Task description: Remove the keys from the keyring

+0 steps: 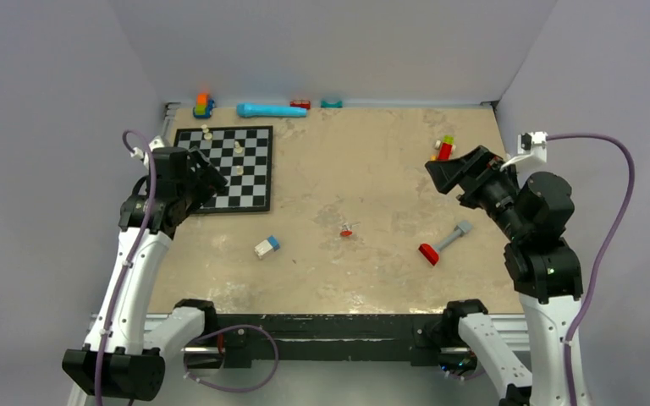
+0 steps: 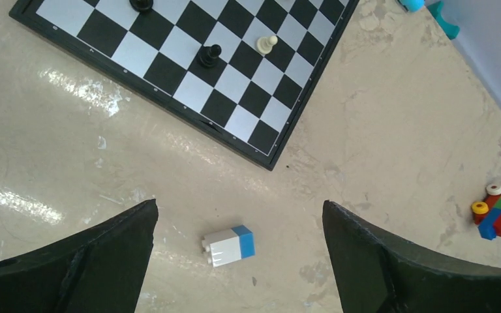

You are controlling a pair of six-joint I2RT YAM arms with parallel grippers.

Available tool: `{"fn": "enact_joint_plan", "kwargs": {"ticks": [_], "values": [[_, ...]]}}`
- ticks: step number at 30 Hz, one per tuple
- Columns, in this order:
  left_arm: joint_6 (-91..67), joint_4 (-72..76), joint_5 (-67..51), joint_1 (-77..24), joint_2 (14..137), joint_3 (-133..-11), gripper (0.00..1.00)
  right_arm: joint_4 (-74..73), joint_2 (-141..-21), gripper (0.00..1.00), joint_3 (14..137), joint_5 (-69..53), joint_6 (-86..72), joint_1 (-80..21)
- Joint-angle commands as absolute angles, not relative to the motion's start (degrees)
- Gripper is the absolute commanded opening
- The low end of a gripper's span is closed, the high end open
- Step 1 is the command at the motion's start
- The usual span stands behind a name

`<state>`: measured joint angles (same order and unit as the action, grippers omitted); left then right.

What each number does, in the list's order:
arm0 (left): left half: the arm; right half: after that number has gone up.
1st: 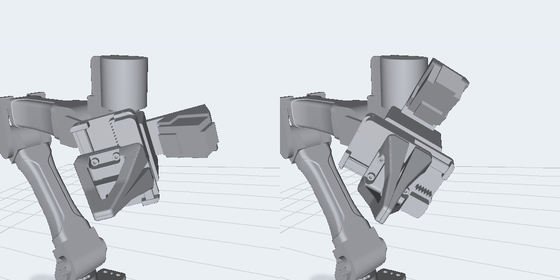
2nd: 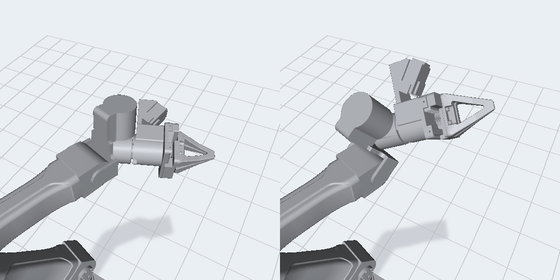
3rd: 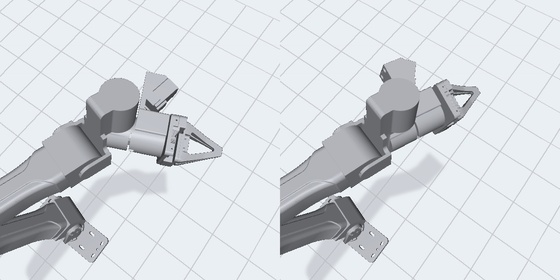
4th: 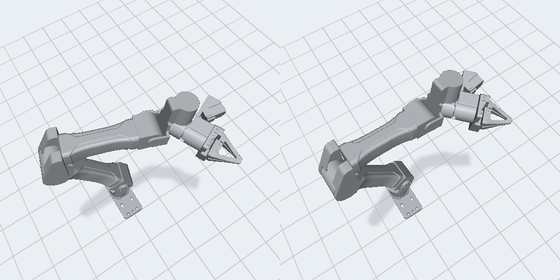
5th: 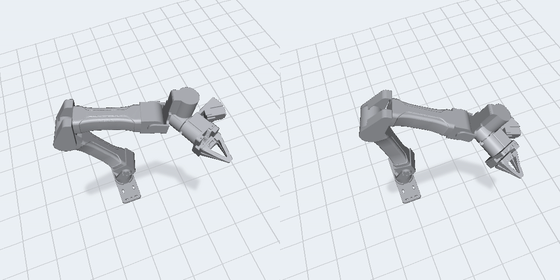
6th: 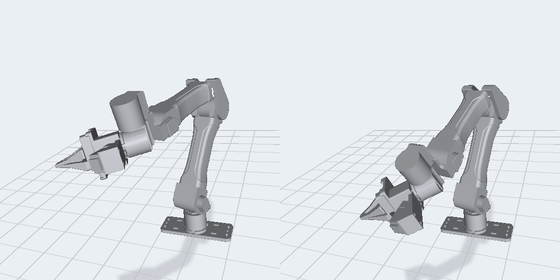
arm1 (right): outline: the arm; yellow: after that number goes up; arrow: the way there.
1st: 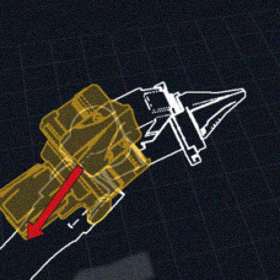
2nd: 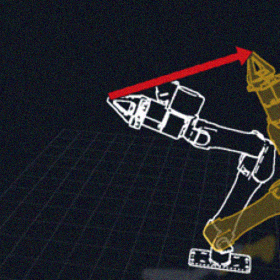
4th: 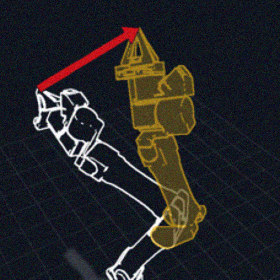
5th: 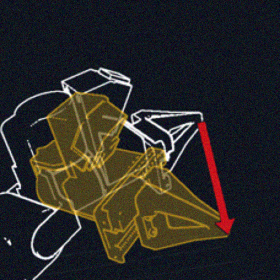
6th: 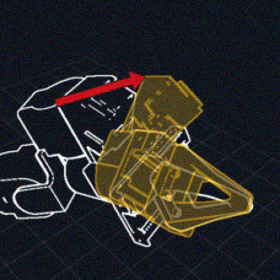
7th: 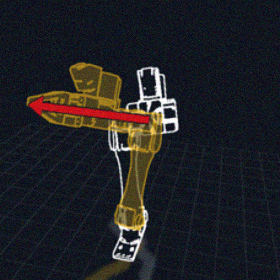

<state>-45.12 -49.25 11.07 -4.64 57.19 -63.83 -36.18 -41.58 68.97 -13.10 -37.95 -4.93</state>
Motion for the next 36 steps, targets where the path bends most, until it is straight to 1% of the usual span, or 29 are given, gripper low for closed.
{"fn": "enact_joint_plan", "kwargs": {"ticks": [1, 3, 4, 7, 11, 12, 14, 18, 22, 25, 29, 34, 36], "values": [[-51.8, -50.3, 9.6, -4.7, 56.2, -63.4, 1.00, -38.2, -41.2, 0.98, 68.6, -14.0, -37.7, -6.5], [-52.9, -50.5, 11.8, -4.3, 56.9, -63.0, 1.00, -39.9, -41.1, 0.98, 69.1, -13.4, -36.6, -6.7], [-50.5, -50.6, 11.5, -4.1, 57.3, -63.4, 1.00, -40.7, -40.7, 0.98, 69.2, -12.7, -35.8, -6.9], [-47.6, -50.2, 5.9, -4.0, 57.9, -64.7, 0.97, -42.1, -38.9, 0.98, 69.0, -13.2, -34.3, -7.0], [-53.1, -46.3, -1.0, -5.2, 54.5, -59.8, 0.95, -44.6, -38.4, 0.98, 69.8, -13.4, -32.9, -7.0], [-54.1, -44.5, -1.3, -7.7, 53.5, -58.8, 0.97, -45.6, -38.7, 0.98, 70.3, -13.5, -32.6, -7.0], [-56.6, -45.1, 3.1, -14.3, 54.3, -59.8, 1.00, -47.0, -39.4, 0.98, 70.9, -13.6, -32.6, -7.0], [-65.6, -50.6, 8.0, -25.5, 62.5, -63.2, 0.95, -48.5, -39.9, 0.98, 71.0, -14.0, -33.3, -7.0], [-80.3, -44.1, 9.8, -37.1, 68.7, -60.7, 0.91, -47.6, -39.0, 0.98, 70.2, -13.9, -34.7, -7.0], [-92.3, -42.6, 10.2, -43.1, 75.5, -60.2, 0.90, -48.7, -38.9, 0.98, 70.1, -14.9, -35.2, -7.0], [-101.4, -36.8, 11.2, -47.9, 82.5, -59.9, 0.89, -50.4, -39.0, 0.98, 70.3, -14.8, -35.0, -6.9], [-109.5, -30.2, 12.4, -49.4, 88.2, -60.7, 0.88, -52.5, -38.1, 0.98, 70.8, -14.1, -34.6, -6.9], [-110.7, -30.2, 12.4, -49.5, 90.8, -62.7, 0.87, -53.1, -38.0, 0.98, 70.8, -13.8, -34.3, -6.9]]}}
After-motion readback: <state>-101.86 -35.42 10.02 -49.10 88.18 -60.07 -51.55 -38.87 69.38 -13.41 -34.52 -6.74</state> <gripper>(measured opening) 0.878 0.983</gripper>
